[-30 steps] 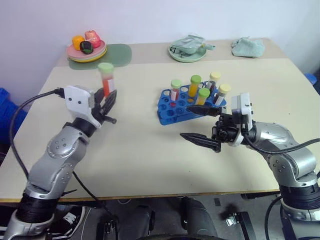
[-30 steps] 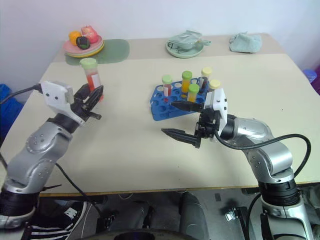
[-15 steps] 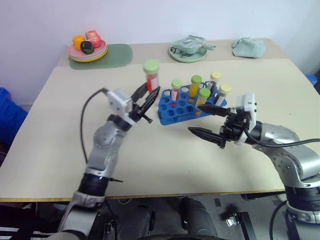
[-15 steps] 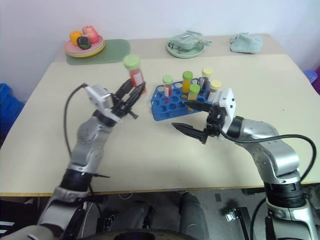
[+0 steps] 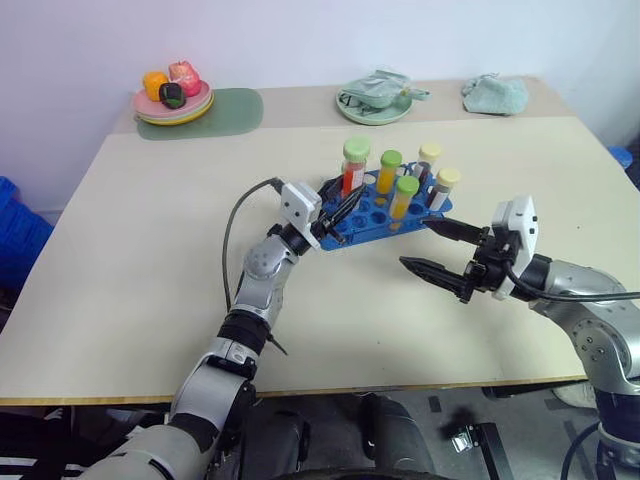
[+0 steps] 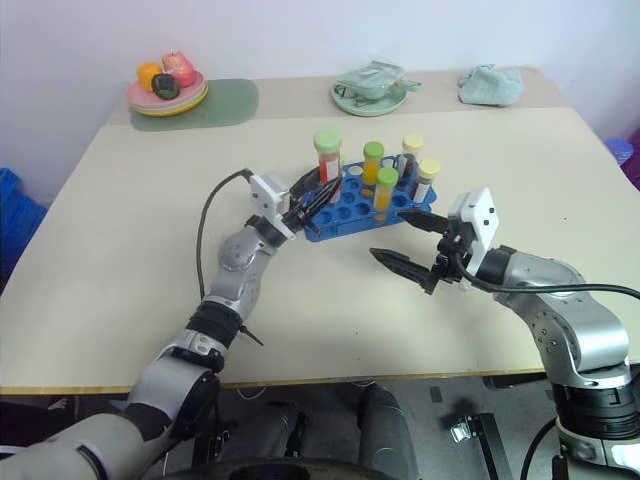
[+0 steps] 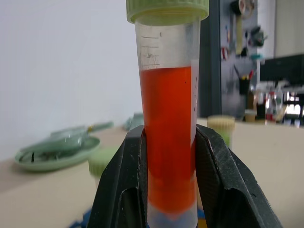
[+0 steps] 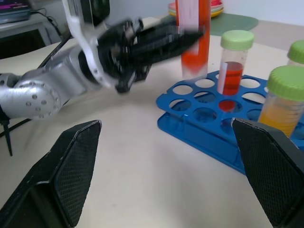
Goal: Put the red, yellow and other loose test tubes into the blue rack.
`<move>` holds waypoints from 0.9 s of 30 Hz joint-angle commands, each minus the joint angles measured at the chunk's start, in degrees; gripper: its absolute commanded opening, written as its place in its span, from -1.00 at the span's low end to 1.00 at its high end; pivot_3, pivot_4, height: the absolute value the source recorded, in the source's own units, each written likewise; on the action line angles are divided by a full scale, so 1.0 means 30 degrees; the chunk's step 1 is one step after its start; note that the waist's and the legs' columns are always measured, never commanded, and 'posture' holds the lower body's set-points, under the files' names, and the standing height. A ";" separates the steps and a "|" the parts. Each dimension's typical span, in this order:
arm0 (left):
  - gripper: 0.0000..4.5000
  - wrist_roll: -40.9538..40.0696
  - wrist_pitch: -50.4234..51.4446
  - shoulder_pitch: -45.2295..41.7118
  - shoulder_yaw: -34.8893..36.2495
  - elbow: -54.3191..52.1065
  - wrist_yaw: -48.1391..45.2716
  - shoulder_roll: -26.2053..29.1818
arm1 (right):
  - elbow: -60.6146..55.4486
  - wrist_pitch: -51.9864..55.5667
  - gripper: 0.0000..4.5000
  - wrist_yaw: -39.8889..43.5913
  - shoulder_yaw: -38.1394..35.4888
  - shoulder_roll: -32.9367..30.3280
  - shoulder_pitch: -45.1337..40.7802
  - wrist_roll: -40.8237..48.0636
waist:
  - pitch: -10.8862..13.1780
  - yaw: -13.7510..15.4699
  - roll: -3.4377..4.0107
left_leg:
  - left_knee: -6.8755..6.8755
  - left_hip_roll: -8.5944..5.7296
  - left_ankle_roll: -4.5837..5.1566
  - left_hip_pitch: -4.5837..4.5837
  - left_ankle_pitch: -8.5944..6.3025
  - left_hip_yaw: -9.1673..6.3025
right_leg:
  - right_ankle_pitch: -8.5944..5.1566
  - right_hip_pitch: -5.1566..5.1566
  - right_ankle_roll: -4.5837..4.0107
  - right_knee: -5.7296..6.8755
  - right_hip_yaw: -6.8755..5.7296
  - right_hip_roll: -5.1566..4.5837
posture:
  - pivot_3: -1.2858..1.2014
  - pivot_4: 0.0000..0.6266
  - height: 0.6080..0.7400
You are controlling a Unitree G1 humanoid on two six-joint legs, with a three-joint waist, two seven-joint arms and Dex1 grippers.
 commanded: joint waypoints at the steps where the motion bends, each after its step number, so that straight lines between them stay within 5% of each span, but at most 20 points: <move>1: -0.66 0.0311 -0.0990 -0.0463 0.0399 0.0361 0.0008 -0.0318 | -0.0835 0.0209 1.00 -0.0349 -0.0792 -0.0210 0.0013 0.0371 | 0.0001 0.0001 -0.0002 | 0.0000 0.0000 0.0000 -0.0001 0.0000 0.0000 | 0.0000 0.0000 0.0001 0.0000 -0.0001 0.0000 | 0.03 -0.52 1.00; 27: -0.66 0.1335 -0.2328 -0.1611 0.1128 0.4151 -0.0376 -0.1252 | -0.2313 0.0880 1.00 -0.1775 -0.1126 -0.0039 0.0289 0.0680 | 0.0002 0.0004 -0.0003 | 0.0000 -0.0001 0.0003 -0.0001 -0.0001 -0.0002 | 0.0005 0.0001 0.0009 -0.0003 0.0000 0.0001 | 0.03 -0.52 1.00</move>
